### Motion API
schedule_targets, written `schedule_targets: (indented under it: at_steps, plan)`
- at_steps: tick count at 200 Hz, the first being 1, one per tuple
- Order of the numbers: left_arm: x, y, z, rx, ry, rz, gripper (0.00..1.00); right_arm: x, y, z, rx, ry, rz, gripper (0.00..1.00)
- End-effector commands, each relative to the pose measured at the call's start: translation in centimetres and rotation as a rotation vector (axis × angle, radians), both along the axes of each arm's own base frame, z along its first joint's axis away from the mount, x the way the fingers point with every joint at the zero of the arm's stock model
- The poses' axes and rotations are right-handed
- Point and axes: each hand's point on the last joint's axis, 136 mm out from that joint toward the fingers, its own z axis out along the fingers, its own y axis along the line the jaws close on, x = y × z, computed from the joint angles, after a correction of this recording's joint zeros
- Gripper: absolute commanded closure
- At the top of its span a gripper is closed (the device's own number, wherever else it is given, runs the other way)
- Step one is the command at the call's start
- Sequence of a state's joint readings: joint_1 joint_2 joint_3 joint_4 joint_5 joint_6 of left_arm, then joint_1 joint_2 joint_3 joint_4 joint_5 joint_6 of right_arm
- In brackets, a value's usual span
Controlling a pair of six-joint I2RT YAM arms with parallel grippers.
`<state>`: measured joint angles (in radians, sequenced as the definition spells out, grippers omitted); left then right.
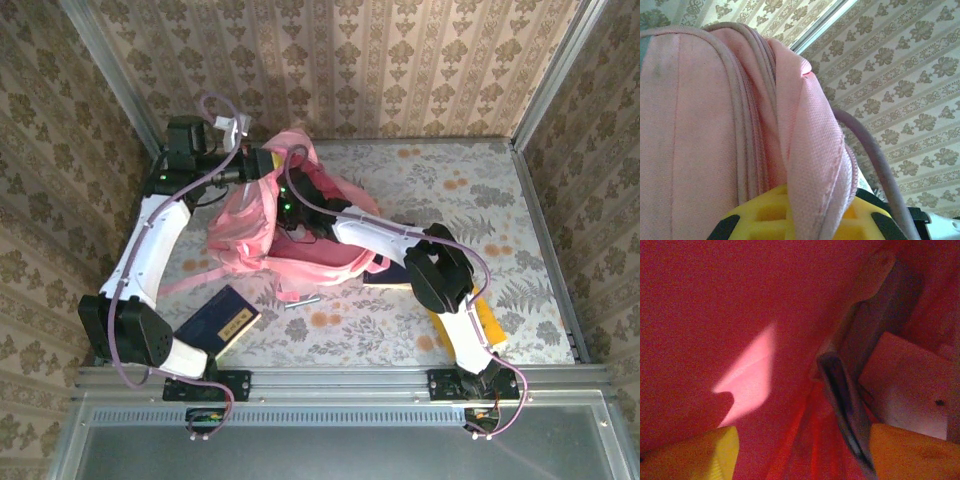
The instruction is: Pack the student bag
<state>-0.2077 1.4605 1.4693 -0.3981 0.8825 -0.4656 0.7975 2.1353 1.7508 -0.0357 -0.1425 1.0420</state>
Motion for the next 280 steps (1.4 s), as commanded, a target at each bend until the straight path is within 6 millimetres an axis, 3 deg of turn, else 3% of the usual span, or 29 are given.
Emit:
schedule_targets:
  at_steps: [1,58,144,182,210,244,258,263,280]
  plan:
    - [0.5,0.5,4.6,-0.071,-0.167,-0.009,1.00,-1.2,0.8,4.3,-0.020,-0.144,0.112,0.20]
    - [2.4,2.6,2.8,-0.061,-0.112,0.092,1.00,-3.2,-1.6,7.1,-0.087,-0.266,0.169,0.17]
    - [5.2,5.5,-1.3,0.002,0.016,0.259,1.00,-6.9,-8.7,12.8,-0.214,-0.486,0.155,0.18]
    - [6.1,5.4,-2.2,0.012,0.043,0.270,1.00,-8.0,-10.8,11.0,-0.267,-0.458,0.153,0.17]
    - [6.6,5.1,-3.0,0.052,0.050,0.276,1.00,-7.1,-14.7,9.5,-0.409,-0.430,0.000,0.19]
    - [7.6,5.6,-3.7,0.091,0.050,0.312,1.00,-7.9,-16.9,10.5,-0.443,-0.475,-0.028,0.21]
    - [8.7,6.4,-4.2,0.115,0.056,0.344,1.00,-8.3,-17.7,10.2,-0.462,-0.476,-0.031,0.21]
    - [9.0,6.4,-4.3,0.118,0.061,0.345,1.00,-8.9,-18.3,11.4,-0.444,-0.498,-0.042,0.21]
    - [10.3,6.6,-4.9,0.119,0.088,0.345,1.00,-9.7,-19.2,11.3,-0.449,-0.504,-0.040,0.21]
